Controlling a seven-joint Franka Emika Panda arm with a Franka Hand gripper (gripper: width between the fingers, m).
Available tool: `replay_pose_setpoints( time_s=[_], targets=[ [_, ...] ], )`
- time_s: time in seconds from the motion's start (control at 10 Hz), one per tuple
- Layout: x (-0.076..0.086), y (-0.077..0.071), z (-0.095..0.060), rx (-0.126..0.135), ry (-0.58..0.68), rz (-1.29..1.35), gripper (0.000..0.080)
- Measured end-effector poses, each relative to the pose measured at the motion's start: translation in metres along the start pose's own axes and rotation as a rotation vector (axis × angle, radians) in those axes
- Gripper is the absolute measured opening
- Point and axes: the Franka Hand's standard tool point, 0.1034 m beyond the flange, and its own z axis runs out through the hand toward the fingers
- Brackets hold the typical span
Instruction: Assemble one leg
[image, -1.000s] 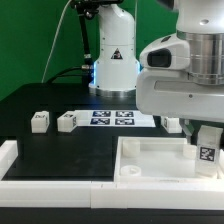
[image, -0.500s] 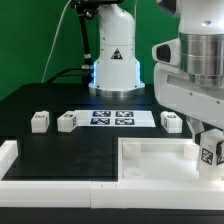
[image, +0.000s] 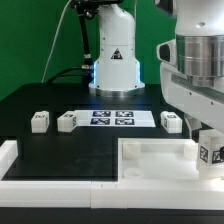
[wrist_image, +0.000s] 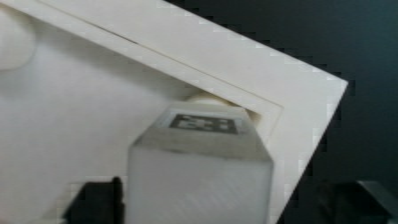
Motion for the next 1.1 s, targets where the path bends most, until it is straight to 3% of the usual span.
replay_pose_setpoints(
  time_s=[0.1, 0.2, 0.5, 0.8, 1.1],
  targets=[
    [0.0003, 0.0002, -0.0005, -0.004, 0.002, -0.097, 0.0621],
    [-0.0016, 0.0007, -0.001, -0.013, -0.003, -0.244, 0.0641],
    [-0.0036, -0.0004, -0.0023, -0.016, -0.008, -0.572, 0.0649],
    [-0.0085, -0.0036, -0.0036, -0.054, 0.035, -0.979, 0.0649],
    [-0.0081, -0.0016, -0.0013, -0.061, 0.028, -1.218, 0.0649]
  ],
)
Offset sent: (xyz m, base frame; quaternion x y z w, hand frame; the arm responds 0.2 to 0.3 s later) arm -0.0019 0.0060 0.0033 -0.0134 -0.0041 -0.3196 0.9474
